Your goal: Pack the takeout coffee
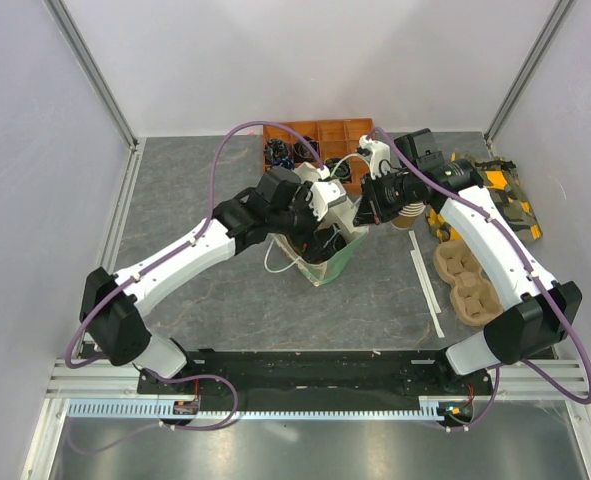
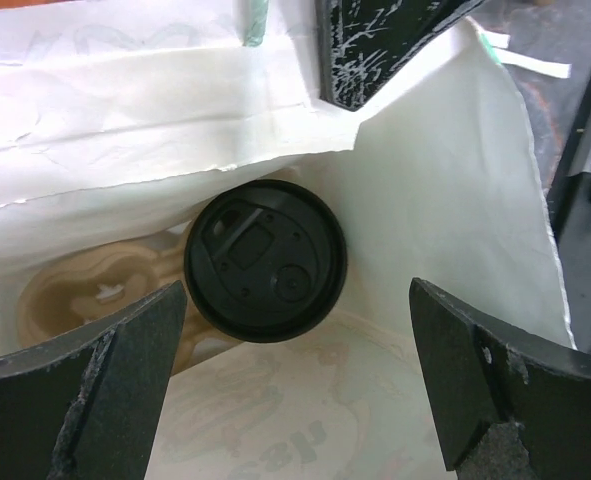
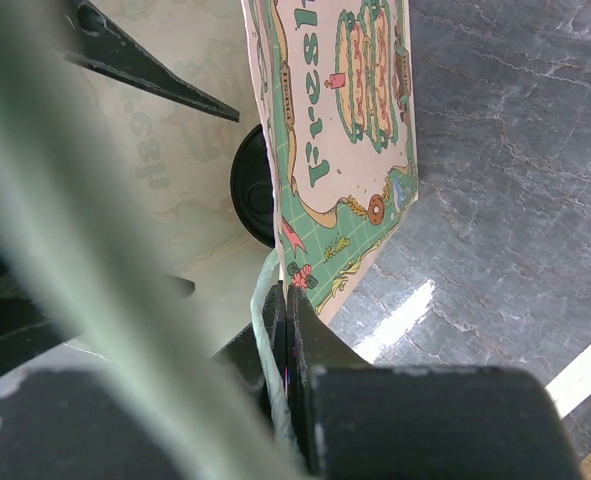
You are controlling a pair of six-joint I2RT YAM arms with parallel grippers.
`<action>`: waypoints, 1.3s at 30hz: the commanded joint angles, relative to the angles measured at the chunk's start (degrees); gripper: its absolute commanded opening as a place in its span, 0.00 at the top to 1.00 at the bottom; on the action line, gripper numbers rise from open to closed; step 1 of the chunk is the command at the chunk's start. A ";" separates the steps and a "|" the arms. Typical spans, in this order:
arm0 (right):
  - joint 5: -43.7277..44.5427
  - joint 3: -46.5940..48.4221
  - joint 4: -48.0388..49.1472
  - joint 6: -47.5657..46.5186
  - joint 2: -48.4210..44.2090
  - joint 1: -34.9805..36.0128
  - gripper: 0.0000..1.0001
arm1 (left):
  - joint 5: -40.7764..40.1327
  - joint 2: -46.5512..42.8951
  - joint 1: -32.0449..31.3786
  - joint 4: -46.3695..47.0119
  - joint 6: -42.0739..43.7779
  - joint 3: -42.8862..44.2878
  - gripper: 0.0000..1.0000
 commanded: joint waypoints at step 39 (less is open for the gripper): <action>-2.74 8.85 -3.87 -8.67 4.30 1.66 1.00 | 7.69 -7.77 8.87 19.43 -22.32 1.57 0.03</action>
